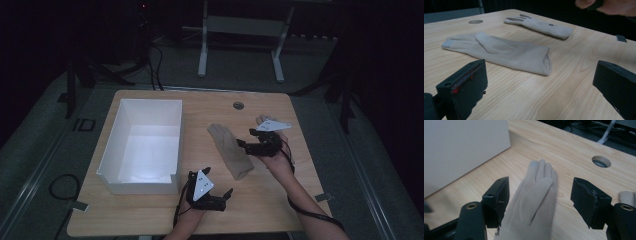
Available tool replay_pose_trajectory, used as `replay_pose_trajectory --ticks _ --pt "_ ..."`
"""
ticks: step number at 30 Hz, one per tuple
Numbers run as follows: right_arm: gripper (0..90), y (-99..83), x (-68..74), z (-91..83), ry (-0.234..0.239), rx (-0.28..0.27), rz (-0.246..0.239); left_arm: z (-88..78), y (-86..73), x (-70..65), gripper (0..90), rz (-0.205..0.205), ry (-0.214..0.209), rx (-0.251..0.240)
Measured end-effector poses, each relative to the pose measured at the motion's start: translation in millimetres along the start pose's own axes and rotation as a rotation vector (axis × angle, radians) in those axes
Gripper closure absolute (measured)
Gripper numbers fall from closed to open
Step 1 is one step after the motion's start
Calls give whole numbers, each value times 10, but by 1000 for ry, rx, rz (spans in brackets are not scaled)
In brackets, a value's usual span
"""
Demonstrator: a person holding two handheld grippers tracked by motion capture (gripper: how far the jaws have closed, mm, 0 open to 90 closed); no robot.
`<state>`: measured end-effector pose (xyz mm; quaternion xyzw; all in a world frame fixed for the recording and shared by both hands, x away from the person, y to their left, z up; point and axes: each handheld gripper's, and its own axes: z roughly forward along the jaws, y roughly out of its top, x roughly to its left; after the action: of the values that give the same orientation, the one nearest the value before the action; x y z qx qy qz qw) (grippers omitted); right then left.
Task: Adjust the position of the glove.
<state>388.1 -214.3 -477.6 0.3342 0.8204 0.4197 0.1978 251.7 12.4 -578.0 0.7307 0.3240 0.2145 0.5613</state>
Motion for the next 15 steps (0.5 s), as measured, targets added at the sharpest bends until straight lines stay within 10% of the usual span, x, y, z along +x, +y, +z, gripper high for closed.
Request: replay_pose_trajectory --ticks 15 --pt "413 -190 -20 662 6 116 16 -1 -2 8 1 -4 -21 -9"
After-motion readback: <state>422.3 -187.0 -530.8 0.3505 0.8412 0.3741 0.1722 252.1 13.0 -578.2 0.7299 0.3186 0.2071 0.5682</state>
